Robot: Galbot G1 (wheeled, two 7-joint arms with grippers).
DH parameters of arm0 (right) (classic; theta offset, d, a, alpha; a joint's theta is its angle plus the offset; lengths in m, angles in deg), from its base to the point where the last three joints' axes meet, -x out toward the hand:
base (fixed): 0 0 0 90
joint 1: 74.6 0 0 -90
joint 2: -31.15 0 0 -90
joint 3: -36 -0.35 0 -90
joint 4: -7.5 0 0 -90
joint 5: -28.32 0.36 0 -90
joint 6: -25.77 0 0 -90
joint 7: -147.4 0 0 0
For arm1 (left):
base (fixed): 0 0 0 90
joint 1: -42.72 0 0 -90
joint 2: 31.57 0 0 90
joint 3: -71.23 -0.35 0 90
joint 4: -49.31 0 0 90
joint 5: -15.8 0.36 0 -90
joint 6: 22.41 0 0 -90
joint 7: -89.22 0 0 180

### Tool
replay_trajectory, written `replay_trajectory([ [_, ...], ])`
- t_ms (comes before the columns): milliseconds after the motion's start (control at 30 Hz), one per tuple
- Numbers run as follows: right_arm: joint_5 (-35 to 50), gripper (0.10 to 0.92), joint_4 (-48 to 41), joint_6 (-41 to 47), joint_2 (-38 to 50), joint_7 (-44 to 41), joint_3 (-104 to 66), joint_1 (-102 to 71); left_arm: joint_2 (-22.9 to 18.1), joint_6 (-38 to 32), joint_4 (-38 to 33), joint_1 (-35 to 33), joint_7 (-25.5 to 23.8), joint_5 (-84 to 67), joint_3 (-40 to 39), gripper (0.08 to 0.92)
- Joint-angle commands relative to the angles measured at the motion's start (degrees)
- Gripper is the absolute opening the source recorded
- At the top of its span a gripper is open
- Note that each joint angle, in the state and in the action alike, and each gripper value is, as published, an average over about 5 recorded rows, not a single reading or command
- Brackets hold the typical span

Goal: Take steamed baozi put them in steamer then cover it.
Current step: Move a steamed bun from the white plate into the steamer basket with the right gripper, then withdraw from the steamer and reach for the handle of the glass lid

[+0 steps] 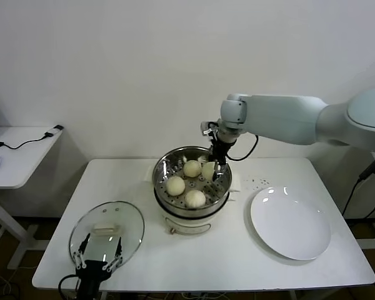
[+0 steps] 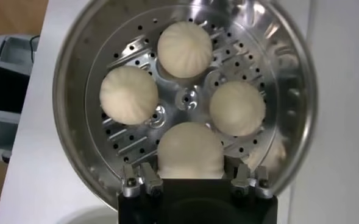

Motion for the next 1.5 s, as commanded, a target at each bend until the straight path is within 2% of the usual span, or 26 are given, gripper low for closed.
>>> replay_trajectory([
  [33,-0.55,0.687,-0.66,0.41,-2.12,0.99,1.3,-3.54,-0.02,-0.04,0.32,0.01,-0.15,-0.14,-0.17,0.823],
  [333,-1.21,0.707,-1.43,0.75,-1.69,2.18,0.31,-5.08,-0.08,-0.05,0.69,0.21,-0.16,0.06,-0.35,0.823],
  [533,-0.89,0.811,-0.74,0.84,-0.55,2.46,-0.82,-4.71,0.06,-0.14,0.83,0.14,-0.09,0.03,-0.11,0.823],
  [800,0.36,0.823,1.02,-1.02,3.07,0.38,-2.25,-0.68,0.18,-0.06,0.76,0.21,-0.05,0.11,0.08,0.823],
  [1033,0.28,0.823,3.01,-7.14,11.33,-0.07,-6.99,1.65,0.06,0.16,0.7,0.7,-0.07,1.08,-0.38,0.823],
  [1167,0.57,0.823,6.35,-11.25,19.09,4.48,-14.56,-0.08,0.14,0.3,0.96,1.67,-0.01,1.84,-0.21,0.823],
  [1300,3.62,0.823,10.56,-17.65,27.03,12.48,-21.51,-5.13,0.3,0.42,1.0,2.14,0.01,2.22,0.19,0.823],
  [1500,4.5,0.823,15.31,-25.04,37.88,23.57,-40.94,-23.16,0.11,1.08,0.24,2.68,-0.02,2.69,0.73,0.823],
])
